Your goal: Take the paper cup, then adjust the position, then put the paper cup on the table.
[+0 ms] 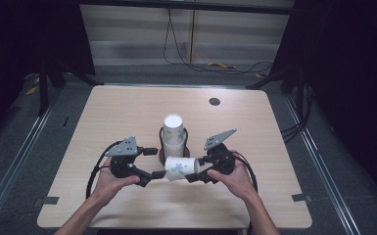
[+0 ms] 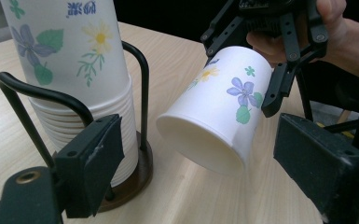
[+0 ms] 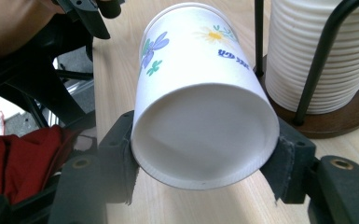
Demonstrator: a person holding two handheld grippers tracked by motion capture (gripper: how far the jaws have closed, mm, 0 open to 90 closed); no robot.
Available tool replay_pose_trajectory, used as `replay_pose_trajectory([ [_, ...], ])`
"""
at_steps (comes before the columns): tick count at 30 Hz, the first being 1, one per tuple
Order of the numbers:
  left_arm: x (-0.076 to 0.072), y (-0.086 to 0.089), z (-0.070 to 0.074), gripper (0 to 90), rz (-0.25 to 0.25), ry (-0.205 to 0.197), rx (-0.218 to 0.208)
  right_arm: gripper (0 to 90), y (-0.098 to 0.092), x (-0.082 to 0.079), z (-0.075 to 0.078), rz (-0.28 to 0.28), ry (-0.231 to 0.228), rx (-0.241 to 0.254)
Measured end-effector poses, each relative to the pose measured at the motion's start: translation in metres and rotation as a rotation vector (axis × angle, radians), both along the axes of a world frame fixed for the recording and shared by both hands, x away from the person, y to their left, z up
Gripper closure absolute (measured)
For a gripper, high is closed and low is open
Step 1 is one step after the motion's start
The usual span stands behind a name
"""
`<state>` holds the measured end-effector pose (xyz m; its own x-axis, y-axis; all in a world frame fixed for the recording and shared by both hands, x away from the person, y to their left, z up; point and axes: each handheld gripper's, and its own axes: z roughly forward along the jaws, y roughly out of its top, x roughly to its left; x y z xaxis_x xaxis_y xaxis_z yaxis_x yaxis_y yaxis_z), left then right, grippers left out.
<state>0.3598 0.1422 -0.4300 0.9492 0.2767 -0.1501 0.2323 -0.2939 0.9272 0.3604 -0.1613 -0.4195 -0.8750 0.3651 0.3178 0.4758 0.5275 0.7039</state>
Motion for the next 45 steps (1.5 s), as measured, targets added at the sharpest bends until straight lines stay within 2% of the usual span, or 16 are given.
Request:
replay_pose_trajectory([
  [3, 0.0006, 0.0003, -0.0008, 15.6, -0.002, 0.016, -0.016, 36.8, -0.0011, 0.0001, 0.0005, -0.004, -0.006, 0.016],
  [11, 0.0003, -0.0025, -0.0021, 15.6, -0.008, 0.01, -0.018, 36.8, -0.0036, -0.0006, 0.0011, -0.013, -0.019, 0.039],
  [25, -0.0011, 0.0008, 0.0037, 15.6, -0.003, 0.011, -0.064, 36.9, -0.0044, -0.0034, 0.0042, -0.028, -0.062, 0.081],
  [36, -0.0018, -0.0009, 0.0043, 15.7, -0.019, 0.014, -0.069, 36.8, -0.0094, -0.0047, 0.0084, -0.04, -0.077, 0.141],
  [45, -0.0019, -0.0007, 0.0049, 15.6, -0.023, 0.01, -0.073, 36.8, -0.0052, -0.0048, 0.0078, -0.03, -0.079, 0.154],
])
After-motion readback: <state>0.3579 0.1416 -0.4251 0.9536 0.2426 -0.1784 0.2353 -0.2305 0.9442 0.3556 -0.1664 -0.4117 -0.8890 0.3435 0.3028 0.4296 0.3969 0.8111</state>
